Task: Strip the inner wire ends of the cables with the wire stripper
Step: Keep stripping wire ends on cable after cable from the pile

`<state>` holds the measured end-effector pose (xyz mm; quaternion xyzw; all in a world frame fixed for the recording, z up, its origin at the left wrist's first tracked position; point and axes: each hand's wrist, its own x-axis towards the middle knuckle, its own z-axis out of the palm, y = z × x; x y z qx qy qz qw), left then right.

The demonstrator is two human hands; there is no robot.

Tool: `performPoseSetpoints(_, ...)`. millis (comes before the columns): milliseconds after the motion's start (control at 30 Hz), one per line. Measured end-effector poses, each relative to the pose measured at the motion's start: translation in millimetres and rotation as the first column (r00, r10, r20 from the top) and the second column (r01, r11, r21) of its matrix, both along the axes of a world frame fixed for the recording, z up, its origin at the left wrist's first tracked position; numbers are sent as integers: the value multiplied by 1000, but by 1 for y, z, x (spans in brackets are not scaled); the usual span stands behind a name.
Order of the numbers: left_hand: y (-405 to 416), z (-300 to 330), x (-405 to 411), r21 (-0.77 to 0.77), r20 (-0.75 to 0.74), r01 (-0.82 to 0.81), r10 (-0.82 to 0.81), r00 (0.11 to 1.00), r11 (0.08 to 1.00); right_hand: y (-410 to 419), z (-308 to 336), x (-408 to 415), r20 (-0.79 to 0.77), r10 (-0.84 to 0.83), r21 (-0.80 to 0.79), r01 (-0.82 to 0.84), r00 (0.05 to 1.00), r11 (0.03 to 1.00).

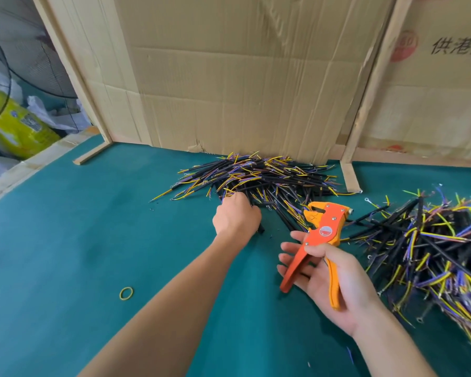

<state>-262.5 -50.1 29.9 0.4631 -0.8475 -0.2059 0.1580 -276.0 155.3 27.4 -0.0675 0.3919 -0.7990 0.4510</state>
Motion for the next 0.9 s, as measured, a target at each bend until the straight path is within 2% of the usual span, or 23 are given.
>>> performPoseSetpoints(100, -3, 1, 4, 107, -87, 11, -1, 996, 994, 0, 1, 0, 3, 2, 5, -2, 1000, 1000)
performPoseSetpoints(233, -10, 7, 17, 339, -340, 103, 19, 940, 935, -1, 1, -1, 7, 7, 1, -7, 1000, 1000)
performPoseSetpoints(400, 8, 12, 52, 591, -541, 248, 149, 828, 767, -1, 2, -1, -7, 33, 10, -33, 999, 999)
performPoseSetpoints(467, 19, 8, 70, 639, -578, 331, 149, 803, 695, -2, 2, -1, -20, 54, 20, -53, 998, 998)
performPoseSetpoints(567, 39, -2, 96, 553, -628, 455, -10, 778, 698, 0, 2, -2, -55, 85, 23, -84, 995, 996)
performPoseSetpoints(633, 53, -12, 111, 379, -614, 518, -211, 761, 767, 1, 2, -2, -89, 111, 29, -109, 990, 994)
performPoseSetpoints(700, 61, -21, 119, 151, -511, 567, -428, 746, 809, 1, 3, -2, -110, 134, 31, -131, 985, 991)
performPoseSetpoints(800, 65, -22, 123, -39, -422, 608, -565, 709, 793, 4, 3, -4, -114, 148, 16, -148, 982, 989)
performPoseSetpoints(900, 69, -20, 127, -182, -338, 670, -685, 645, 720, 7, 3, -8, -102, 165, 34, -162, 981, 986)
